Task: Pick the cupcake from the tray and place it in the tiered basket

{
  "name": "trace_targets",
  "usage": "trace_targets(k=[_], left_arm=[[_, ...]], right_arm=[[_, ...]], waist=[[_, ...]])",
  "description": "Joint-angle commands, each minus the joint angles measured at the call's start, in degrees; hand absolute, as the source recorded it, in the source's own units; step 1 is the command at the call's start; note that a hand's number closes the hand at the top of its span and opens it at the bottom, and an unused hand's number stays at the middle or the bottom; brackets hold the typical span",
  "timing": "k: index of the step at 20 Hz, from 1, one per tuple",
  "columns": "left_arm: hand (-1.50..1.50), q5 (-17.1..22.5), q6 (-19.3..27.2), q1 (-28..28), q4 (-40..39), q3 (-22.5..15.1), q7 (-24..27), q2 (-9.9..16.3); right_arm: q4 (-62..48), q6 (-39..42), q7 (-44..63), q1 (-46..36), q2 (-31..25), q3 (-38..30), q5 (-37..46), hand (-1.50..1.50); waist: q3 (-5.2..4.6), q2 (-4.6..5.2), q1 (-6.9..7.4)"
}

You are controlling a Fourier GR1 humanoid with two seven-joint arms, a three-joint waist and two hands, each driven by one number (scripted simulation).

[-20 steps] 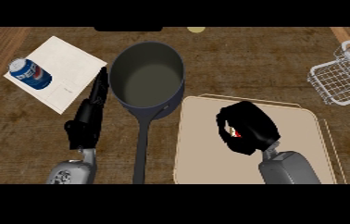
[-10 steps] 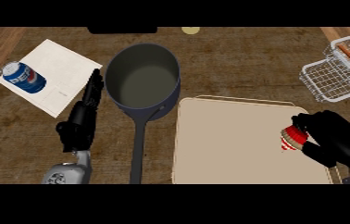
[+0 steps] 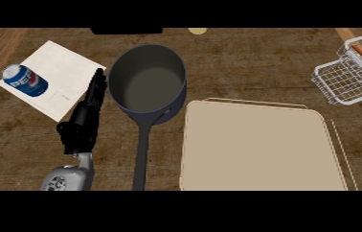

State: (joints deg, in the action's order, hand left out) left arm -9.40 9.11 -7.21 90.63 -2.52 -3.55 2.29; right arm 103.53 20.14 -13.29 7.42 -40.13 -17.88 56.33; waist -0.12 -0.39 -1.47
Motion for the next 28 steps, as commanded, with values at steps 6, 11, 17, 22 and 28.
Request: trace_targets(k=[6, 11, 17, 22, 28], left_arm=[[0.0, -1.4, 1.0, 0.0, 1.3, -1.9, -0.3, -1.6], [0.0, -1.7, 0.9, -2.1, -3.5, -1.0, 1.4, -1.4], [0.0, 0.4, -0.7, -1.4, -0.6, -0.2, 0.4, -0.3], [0.0, -0.1, -1.1, -0.3, 1.7, -2.0, -1.4, -1.1], [0.0, -2.9, 1.0, -0.3, 1.0, -3.3, -1.2, -2.1]], right_arm=[[9.4, 19.4, 3.3, -5.7, -7.4, -23.2, -19.4, 1.5], [-0.5, 26.5, 4.4, -14.0, -16.0, -28.8, -24.2, 1.5], [-7.7, 32.9, 13.7, -24.5, -13.3, -27.7, -33.6, 1.5], [-8.6, 26.6, 23.6, -34.2, -11.5, -15.5, -30.9, 1.5], [-20.5, 17.4, 17.2, -37.6, -15.0, -9.4, -23.4, 1.5]], waist=[[0.02, -0.05, 0.39], [0.06, 0.37, 1.2], [0.04, 0.36, 1.87], [0.08, 0.51, 2.67], [0.12, 0.62, 2.72]])
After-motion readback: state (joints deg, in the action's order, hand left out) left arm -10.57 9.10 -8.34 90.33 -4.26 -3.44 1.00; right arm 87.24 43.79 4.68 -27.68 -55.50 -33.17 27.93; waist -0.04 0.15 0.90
